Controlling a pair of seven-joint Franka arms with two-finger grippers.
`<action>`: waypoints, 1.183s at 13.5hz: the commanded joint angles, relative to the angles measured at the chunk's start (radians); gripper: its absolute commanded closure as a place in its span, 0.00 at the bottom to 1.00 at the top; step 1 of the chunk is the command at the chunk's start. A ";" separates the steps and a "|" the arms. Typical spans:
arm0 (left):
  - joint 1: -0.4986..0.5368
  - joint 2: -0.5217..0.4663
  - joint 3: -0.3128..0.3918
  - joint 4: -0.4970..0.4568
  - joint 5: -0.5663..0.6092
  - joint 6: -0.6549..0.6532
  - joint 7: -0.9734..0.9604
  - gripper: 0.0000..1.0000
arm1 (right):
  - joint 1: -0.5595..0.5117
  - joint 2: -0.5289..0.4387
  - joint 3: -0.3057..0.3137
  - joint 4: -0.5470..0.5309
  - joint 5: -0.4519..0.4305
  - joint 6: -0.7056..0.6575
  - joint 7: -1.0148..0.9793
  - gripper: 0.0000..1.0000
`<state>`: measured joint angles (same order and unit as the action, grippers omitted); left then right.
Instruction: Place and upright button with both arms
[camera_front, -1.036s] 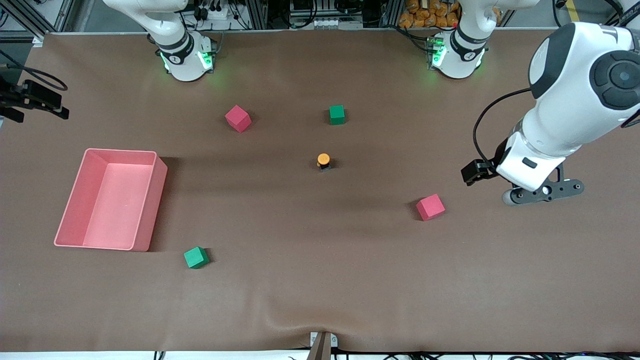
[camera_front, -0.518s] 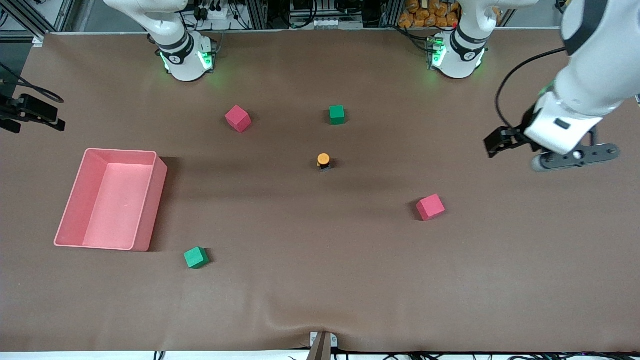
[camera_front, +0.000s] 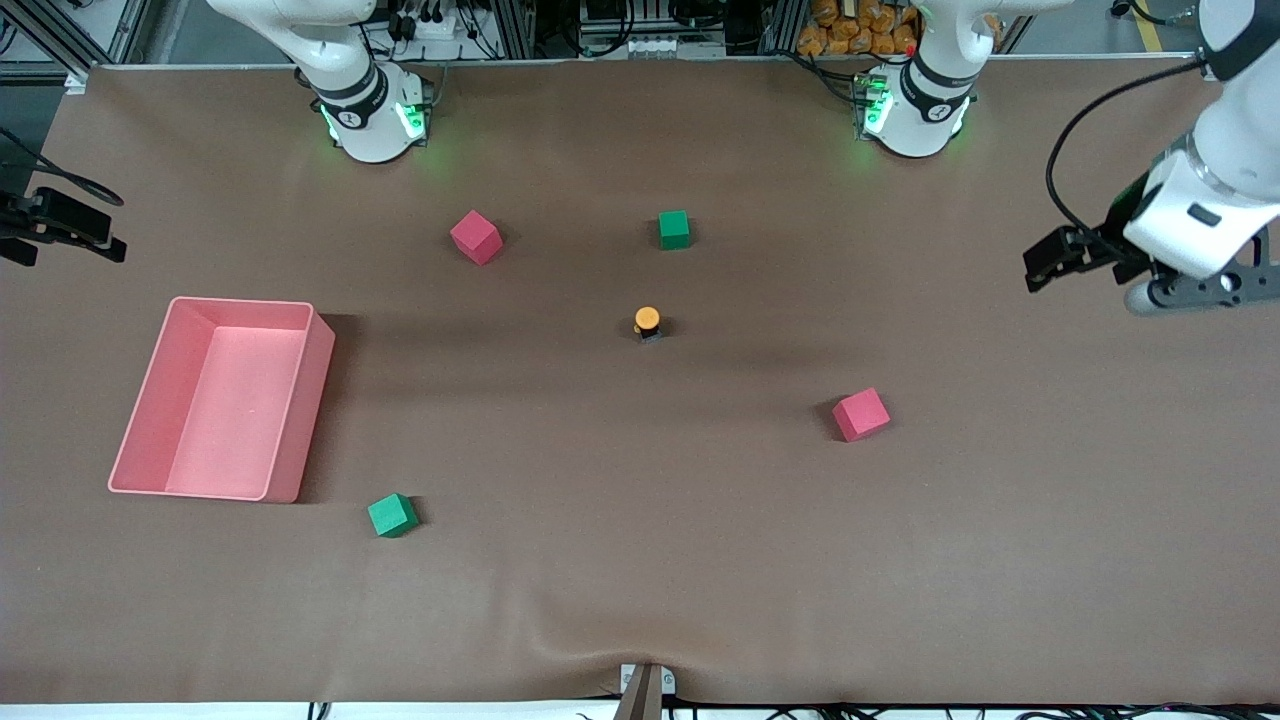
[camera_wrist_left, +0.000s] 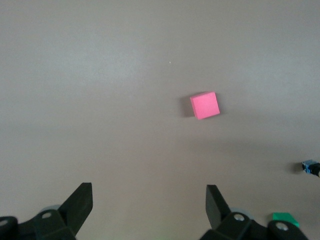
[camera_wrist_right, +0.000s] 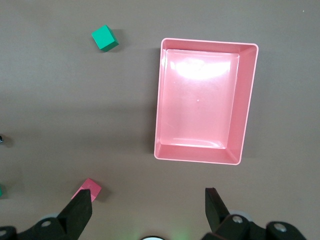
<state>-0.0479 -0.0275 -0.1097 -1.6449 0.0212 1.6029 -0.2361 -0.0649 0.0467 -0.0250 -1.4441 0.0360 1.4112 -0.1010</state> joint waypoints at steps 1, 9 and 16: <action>0.008 -0.101 -0.002 -0.107 -0.017 0.003 0.018 0.00 | -0.007 0.007 0.008 0.019 0.008 -0.003 0.004 0.00; 0.037 -0.019 0.027 0.036 -0.003 -0.023 0.097 0.00 | -0.003 0.009 0.011 0.017 0.010 0.009 0.003 0.00; 0.016 0.081 0.039 0.152 -0.010 -0.026 0.116 0.00 | -0.004 0.007 0.011 0.017 0.008 0.008 0.003 0.00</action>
<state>-0.0234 0.0348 -0.0800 -1.5407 0.0209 1.6056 -0.1456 -0.0602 0.0472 -0.0163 -1.4441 0.0368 1.4271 -0.1012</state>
